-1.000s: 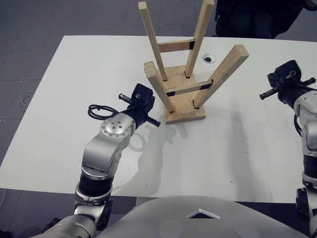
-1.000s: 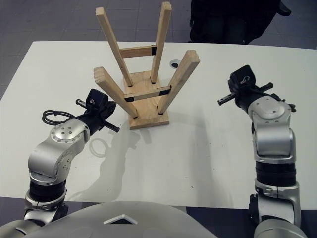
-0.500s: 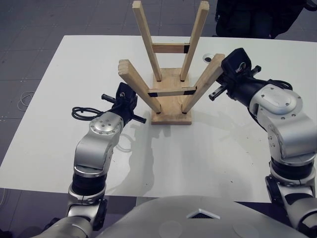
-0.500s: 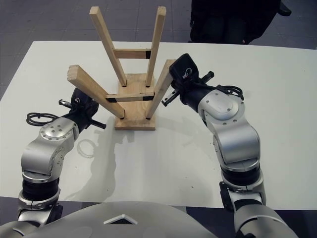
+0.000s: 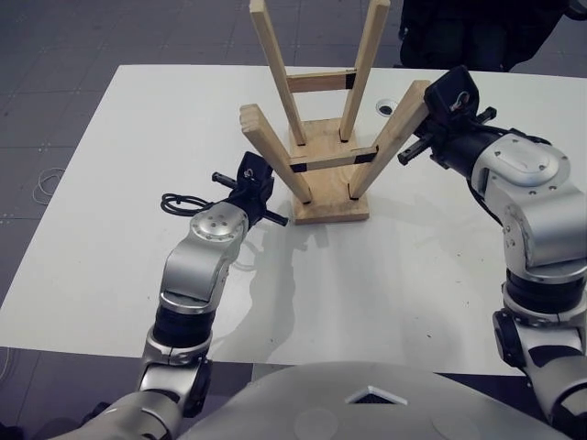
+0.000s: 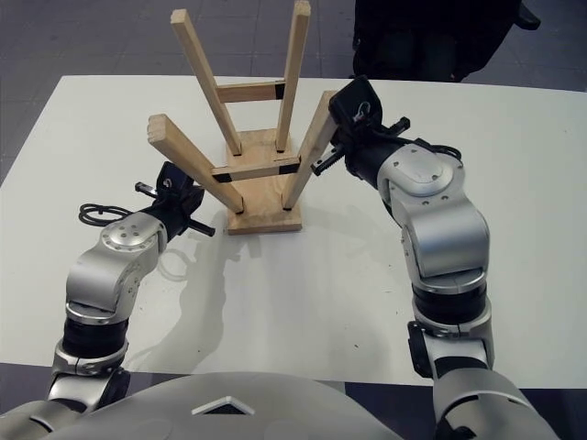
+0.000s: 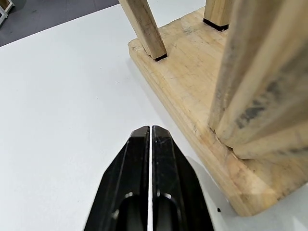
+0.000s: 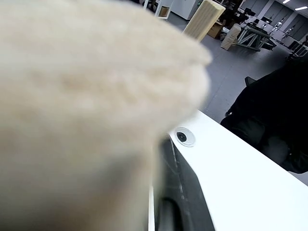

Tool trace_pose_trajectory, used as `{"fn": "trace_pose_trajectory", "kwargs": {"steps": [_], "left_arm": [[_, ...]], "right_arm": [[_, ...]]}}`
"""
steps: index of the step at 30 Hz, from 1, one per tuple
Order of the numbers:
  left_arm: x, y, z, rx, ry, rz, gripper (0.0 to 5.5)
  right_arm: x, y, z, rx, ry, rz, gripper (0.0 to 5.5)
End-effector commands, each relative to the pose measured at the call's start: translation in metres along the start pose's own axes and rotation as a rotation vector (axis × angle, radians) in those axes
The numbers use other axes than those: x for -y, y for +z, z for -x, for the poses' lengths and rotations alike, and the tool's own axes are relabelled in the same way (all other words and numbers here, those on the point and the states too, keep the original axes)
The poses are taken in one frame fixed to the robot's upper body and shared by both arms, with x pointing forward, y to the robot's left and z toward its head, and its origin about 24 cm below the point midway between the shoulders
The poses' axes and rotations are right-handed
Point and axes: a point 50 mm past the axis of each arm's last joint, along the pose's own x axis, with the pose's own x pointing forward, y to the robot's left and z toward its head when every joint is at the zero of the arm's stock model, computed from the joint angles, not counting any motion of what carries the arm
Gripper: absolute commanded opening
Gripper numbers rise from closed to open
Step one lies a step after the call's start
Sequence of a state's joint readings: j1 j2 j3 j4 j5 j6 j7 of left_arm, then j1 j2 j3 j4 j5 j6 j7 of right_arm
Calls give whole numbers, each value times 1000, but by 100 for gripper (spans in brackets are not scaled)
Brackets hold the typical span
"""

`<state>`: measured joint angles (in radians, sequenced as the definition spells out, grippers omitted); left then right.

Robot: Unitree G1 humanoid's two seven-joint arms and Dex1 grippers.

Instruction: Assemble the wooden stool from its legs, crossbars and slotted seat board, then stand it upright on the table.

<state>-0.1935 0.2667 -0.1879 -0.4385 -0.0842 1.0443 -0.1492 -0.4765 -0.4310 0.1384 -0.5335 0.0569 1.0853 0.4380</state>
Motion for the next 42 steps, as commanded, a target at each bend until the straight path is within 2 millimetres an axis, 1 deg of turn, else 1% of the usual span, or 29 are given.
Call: {"fn": "trace_pose_trajectory", "kwargs": {"steps": [1,7,11,16,18,20,21,23,24,26,27,29,31,32,35,37,40,42], "left_arm": [[23,29,2,140,-135,-33,10],[22,25,4,131,-127,-26,10],[15,18,8,118,-99,-27,10],[8,5,16,84,-83,-28,10],[6,3,17,77,-75,-28,10],[7,2,17,79,-72,-24,10],[9,3,17,82,-77,-22,10],[13,4,15,89,-89,-19,10],[14,5,15,91,-93,-19,10],[15,7,13,100,-100,-22,10],[16,9,12,107,-107,-24,10],[18,12,11,116,-113,-25,10],[19,12,11,118,-115,-23,10],[20,12,10,118,-118,-23,10],[20,14,11,122,-119,-23,10],[20,13,11,122,-118,-22,10],[20,13,12,121,-120,-23,10],[19,13,12,118,-120,-24,10]], "right_arm": [[-15,-5,-5,30,135,19,12],[0,-20,0,-18,78,31,12],[23,-33,9,-65,-20,22,12],[33,-34,14,-63,-71,17,12],[44,-32,15,-58,-124,19,12],[62,-17,16,4,-199,16,12],[70,-5,17,50,-228,-4,12],[81,15,19,133,-256,-54,12],[87,30,21,209,-260,-118,12],[94,61,22,360,-202,-322,12],[95,74,22,420,-153,-420,12],[96,90,19,478,-68,-585,12],[94,94,11,476,9,-723,12],[90,92,8,457,29,-752,12],[77,77,-1,386,40,-741,12],[70,71,-5,365,50,-721,12],[63,66,-8,359,53,-679,12],[64,70,-9,381,50,-668,12]]}}
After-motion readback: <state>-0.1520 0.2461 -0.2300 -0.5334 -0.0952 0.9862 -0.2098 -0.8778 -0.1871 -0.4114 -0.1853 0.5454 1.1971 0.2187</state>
